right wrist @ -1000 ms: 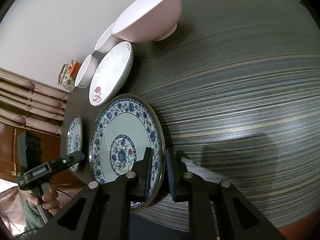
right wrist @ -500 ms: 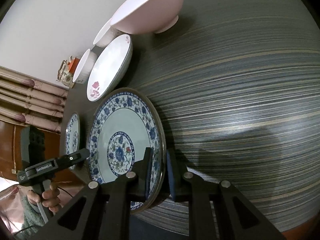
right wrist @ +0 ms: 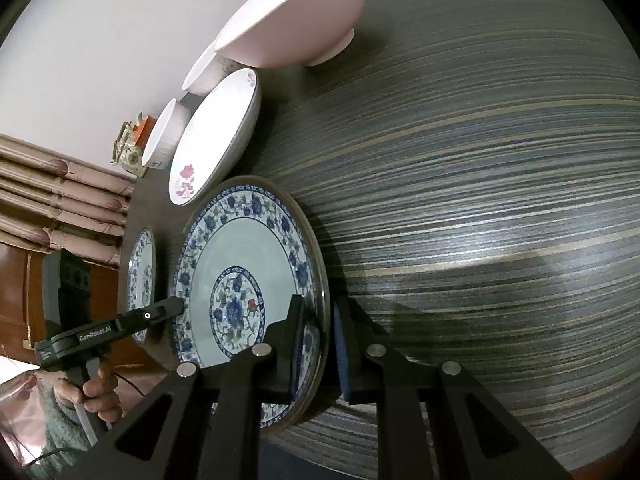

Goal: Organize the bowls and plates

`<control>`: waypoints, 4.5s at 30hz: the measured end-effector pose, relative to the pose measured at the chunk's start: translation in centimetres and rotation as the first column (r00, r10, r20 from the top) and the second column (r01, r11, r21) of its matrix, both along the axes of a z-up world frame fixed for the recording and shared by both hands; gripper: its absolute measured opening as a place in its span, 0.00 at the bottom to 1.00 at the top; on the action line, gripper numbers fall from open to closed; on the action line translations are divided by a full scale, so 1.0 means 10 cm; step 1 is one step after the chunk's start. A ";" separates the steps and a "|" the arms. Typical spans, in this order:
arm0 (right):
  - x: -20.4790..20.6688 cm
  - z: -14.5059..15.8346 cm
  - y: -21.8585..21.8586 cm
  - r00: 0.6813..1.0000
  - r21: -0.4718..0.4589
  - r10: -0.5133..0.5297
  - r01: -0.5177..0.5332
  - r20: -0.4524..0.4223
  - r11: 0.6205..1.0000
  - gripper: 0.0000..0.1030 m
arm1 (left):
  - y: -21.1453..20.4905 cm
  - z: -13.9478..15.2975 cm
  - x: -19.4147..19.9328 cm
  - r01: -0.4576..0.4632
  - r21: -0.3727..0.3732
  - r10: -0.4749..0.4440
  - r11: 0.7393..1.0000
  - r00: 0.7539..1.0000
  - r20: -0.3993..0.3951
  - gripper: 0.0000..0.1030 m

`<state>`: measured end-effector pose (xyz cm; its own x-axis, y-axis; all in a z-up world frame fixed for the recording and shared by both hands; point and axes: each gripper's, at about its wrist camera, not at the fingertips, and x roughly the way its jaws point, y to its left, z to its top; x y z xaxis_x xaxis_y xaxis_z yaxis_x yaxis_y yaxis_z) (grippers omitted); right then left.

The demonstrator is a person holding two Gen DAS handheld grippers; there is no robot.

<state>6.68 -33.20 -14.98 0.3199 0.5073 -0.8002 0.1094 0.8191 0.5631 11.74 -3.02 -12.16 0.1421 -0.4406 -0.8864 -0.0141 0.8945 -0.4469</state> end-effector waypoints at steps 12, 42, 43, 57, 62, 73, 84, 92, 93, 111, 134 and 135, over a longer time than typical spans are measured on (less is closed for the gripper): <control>-0.03 0.02 0.03 1.000 -0.034 -0.002 0.002 0.011 0.999 0.13 | -0.01 0.02 0.01 0.018 0.019 -0.019 1.000 1.000 0.025 0.11; 0.20 0.44 0.76 0.993 -0.051 0.085 -0.081 0.085 0.995 0.13 | 0.70 0.50 -0.12 -0.068 0.069 0.058 0.995 0.989 0.139 0.11; 0.23 0.46 0.83 0.991 -0.052 0.096 -0.092 0.090 0.994 0.13 | 0.77 0.52 -0.12 -0.081 0.070 0.070 0.994 0.987 0.143 0.11; 0.65 0.54 1.89 0.970 -0.057 0.225 -0.221 0.089 0.974 0.13 | 1.80 0.62 -0.17 -0.271 0.080 0.255 0.959 0.952 0.169 0.11; 0.74 0.49 2.21 0.961 -0.066 0.266 -0.262 0.070 0.963 0.13 | 2.13 0.52 -0.21 -0.343 0.076 0.329 0.936 0.931 0.156 0.11; 0.78 0.37 2.41 0.959 -0.080 0.282 -0.279 0.030 0.957 0.14 | 2.33 0.38 -0.24 -0.386 0.112 0.367 0.916 0.916 0.159 0.11; 0.76 0.33 2.52 0.961 -0.124 0.275 -0.270 0.021 0.955 0.16 | 2.34 0.29 -0.24 -0.391 0.148 0.370 0.908 0.917 0.152 0.12; 0.75 0.33 2.54 0.964 -0.152 0.264 -0.259 0.017 0.954 0.17 | 2.34 0.27 -0.23 -0.395 0.139 0.375 0.908 0.915 0.150 0.12; 0.75 0.33 2.55 0.964 -0.154 0.265 -0.259 0.017 0.953 0.17 | 2.34 0.27 -0.22 -0.394 0.138 0.374 0.909 0.915 0.151 0.12; 0.74 0.32 2.57 0.965 -0.156 0.260 -0.253 0.020 0.955 0.17 | 2.45 0.26 -0.23 -0.444 0.053 0.437 0.895 0.893 0.107 0.23; 0.65 0.30 2.67 0.950 -0.195 0.312 -0.305 0.008 0.932 0.22 | 2.34 0.39 -0.21 -0.427 0.081 0.406 0.901 0.894 0.190 0.42; 0.64 0.30 2.65 0.951 -0.191 0.309 -0.301 0.011 0.934 0.22 | 2.34 0.39 -0.21 -0.425 0.083 0.403 0.901 0.894 0.194 0.43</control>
